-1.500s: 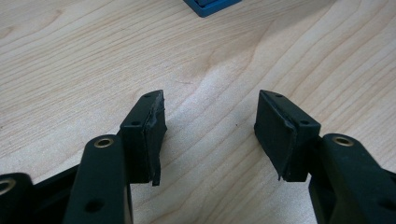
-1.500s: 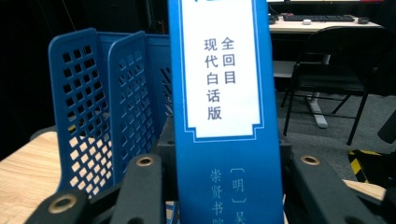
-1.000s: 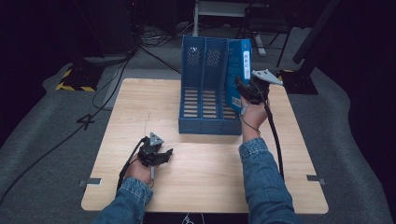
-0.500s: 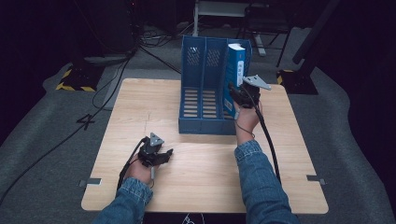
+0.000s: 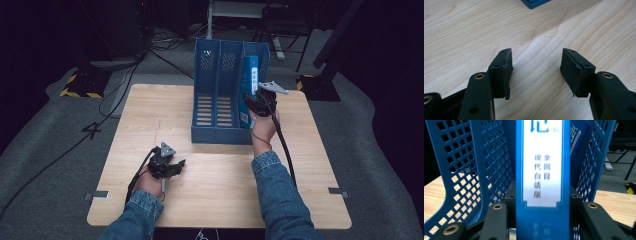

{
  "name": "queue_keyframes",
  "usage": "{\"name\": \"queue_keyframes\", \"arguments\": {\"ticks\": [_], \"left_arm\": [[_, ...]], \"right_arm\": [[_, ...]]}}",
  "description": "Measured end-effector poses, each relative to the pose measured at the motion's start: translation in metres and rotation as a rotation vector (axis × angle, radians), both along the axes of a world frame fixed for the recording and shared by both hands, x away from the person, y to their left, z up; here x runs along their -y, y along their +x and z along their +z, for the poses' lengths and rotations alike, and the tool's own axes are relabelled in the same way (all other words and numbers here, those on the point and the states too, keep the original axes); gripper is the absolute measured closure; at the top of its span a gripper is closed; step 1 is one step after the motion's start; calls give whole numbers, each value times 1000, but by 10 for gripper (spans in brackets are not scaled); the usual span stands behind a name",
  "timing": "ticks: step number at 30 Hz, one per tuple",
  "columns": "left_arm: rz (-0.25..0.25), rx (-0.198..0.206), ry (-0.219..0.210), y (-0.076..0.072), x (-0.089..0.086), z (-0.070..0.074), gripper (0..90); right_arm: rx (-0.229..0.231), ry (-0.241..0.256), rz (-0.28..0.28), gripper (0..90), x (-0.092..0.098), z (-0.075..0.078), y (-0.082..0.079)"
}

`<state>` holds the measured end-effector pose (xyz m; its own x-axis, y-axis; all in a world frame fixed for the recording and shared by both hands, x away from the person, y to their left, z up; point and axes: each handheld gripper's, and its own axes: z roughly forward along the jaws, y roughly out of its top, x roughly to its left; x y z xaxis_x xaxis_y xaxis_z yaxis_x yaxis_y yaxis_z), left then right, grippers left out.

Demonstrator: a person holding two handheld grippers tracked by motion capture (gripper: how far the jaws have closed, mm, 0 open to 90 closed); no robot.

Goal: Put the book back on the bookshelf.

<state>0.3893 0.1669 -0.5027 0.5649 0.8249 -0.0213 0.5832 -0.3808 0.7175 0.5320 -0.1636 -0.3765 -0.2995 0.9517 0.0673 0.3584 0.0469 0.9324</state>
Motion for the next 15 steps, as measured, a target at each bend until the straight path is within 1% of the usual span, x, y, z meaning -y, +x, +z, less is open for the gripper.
{"name": "queue_keyframes", "arguments": {"ticks": [1, 2, 4, 5, 7, 9, 11, 12, 14, 15], "left_arm": [[2, -2, -3, 0, 0, 0, 434], [1, 0, -1, 0, 0, 0, 434], [4, -2, -3, 0, 0, 0, 434], [4, -3, -5, 0, 0, 0, 434], [5, -4, -7, 0, 0, 0, 434], [6, -5, -17, 0, -1, 0, 434], [2, -6, -15, 0, -1, 0, 434], [4, -8, -19, 0, -1, 0, 434], [4, -3, -19, 0, -2, 0, 434], [3, -6, -20, 0, -2, 0, 434]], "right_arm": [[6, 7, 5, 555, 1, 2, 1], [14, 10, 4, 516, 1, 7, 2], [35, 13, 11, 460, 1, 23, 4], [39, 11, 21, 450, 0, 31, 6], [15, 2, 28, 428, -5, 48, 15], [2, -21, 16, 431, -9, 59, 23], [-7, -33, 4, 436, -12, 67, 32], [-11, -31, -1, 445, -13, 70, 36], [-42, -21, -5, 495, -13, 75, 45], [-63, -29, -7, 544, -14, 76, 49]]}}
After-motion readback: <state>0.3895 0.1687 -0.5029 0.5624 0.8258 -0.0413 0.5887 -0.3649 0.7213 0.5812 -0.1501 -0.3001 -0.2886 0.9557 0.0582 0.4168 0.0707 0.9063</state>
